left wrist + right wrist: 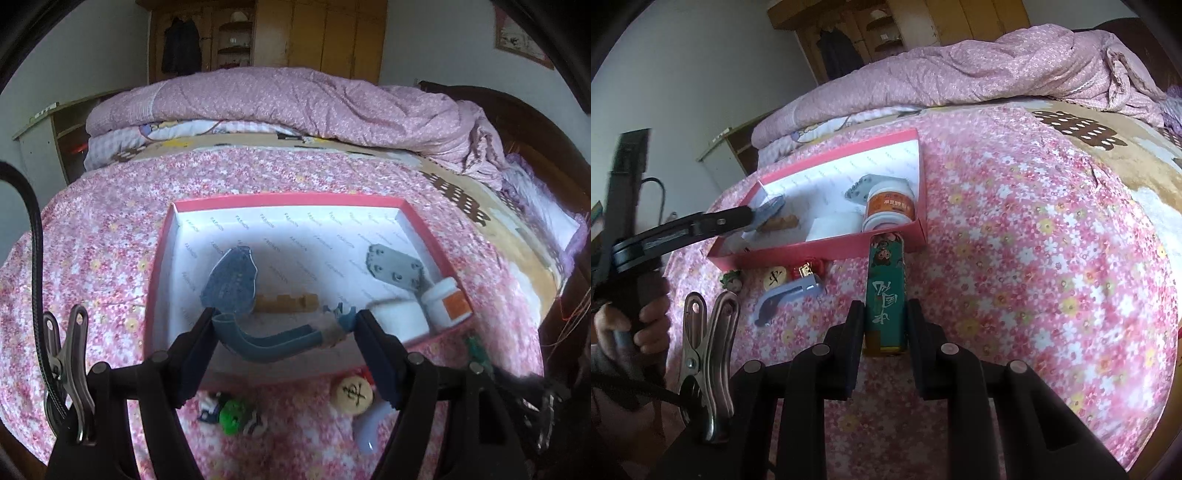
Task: Organize rigid objects
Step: 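Lower the blue strip into the tray with the left gripper while the right lifts the lighter, then carry the green lighter into the tray with the right gripper and release it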
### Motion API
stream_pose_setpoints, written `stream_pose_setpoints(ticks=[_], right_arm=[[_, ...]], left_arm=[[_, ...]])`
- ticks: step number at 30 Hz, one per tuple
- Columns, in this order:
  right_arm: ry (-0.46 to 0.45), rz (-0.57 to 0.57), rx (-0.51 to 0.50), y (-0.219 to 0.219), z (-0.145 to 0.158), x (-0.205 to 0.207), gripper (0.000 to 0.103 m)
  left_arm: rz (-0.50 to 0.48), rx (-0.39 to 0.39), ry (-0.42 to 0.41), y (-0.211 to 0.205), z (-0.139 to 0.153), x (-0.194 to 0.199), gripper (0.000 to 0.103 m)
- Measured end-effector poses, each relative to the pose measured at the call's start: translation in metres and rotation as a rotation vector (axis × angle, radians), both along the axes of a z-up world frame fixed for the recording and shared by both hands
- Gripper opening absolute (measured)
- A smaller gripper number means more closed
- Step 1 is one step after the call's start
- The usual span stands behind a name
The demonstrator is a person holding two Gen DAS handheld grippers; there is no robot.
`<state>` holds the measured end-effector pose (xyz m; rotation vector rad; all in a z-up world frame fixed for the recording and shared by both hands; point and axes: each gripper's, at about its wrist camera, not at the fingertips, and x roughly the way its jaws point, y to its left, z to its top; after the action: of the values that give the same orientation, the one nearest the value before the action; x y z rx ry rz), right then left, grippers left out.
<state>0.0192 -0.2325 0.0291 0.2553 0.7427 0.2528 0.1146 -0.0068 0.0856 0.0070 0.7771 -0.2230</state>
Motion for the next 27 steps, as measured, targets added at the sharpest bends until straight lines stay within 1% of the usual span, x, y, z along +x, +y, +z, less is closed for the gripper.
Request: stream_pose_setpoints(ticks=[5,11,16,19,24,27], right_arm=[[-0.015,-0.001,-0.001,-0.003,0.002,-0.002,0.024],[-0.011,0.008,0.002,-0.001,0.001,-0.003,0.024],[-0.024,0.021,-0.015,0.003,0.005,-0.001,0.024],[-0.04,0.029,-0.032,0.006,0.011,0.003,0.024],[-0.056,0.037,-0.04,0.009,0.022,0.016,0.024],[-0.068,0.049,-0.043,0.014,0.031,0.028,0.024]], left_arm=[[0.02,0.02,0.027,-0.002,-0.011,0.012,0.078],[0.034,0.035,0.043,0.0,-0.018,0.015,0.078],[0.043,0.012,0.034,0.005,-0.014,0.009,0.078],[0.047,0.013,0.022,0.008,-0.01,0.003,0.078],[0.066,0.014,0.008,0.012,-0.007,-0.01,0.078],[0.063,0.01,0.013,0.013,-0.008,-0.016,0.078]])
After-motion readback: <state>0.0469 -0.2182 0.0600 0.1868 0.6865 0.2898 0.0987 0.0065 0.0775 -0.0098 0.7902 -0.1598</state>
